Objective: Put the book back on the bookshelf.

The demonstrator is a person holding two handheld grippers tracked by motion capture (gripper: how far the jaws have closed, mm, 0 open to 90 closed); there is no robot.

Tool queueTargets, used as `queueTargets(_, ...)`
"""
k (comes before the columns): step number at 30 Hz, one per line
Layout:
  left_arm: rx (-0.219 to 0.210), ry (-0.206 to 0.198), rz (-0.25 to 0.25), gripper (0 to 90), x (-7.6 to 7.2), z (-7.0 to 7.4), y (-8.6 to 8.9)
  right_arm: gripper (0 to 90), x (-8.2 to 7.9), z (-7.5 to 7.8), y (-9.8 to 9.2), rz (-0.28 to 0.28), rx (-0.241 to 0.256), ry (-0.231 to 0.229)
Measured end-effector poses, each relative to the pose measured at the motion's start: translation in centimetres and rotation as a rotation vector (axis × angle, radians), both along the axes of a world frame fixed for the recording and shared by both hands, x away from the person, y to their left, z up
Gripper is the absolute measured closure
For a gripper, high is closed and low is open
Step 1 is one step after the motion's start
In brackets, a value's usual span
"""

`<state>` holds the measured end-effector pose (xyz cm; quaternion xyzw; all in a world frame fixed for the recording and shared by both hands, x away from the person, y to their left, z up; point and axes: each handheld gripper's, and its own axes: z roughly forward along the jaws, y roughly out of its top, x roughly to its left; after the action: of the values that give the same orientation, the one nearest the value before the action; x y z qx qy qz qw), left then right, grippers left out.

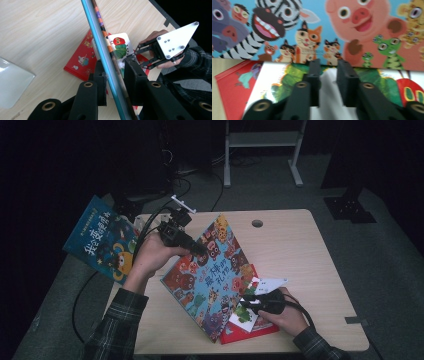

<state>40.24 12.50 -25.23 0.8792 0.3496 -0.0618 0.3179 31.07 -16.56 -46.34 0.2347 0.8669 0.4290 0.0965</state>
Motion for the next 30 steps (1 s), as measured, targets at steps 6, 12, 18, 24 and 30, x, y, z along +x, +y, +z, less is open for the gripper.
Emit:
queueTargets(6,0.017,-0.019,0.0,75.0,-0.1,0.9,-0.2,46.1,0.3,-0.4,-0.6,-0.042,0.021,-0.023)
queueTargets(12,0.021,-0.025,0.002,78.7,-0.1,1.8,-0.4,37.7,0.3,-0.6,-0.7,-0.058,0.021,-0.045)
queueTargets(18,0.061,-0.051,-0.002,80.7,-0.4,2.5,-0.8,36.5,0.5,-0.7,-1.0,-0.063,0.035,-0.027)
queueTargets(24,0.11,-0.099,0.023,80.7,-0.5,2.6,-0.8,32.8,0.6,-0.8,-1.1,-0.075,0.044,-0.023)
queueTargets(30,0.119,-0.104,0.014,80.7,-0.6,2.8,-0.6,26.1,0.8,-1.1,-1.2,-0.081,0.059,-0.029)
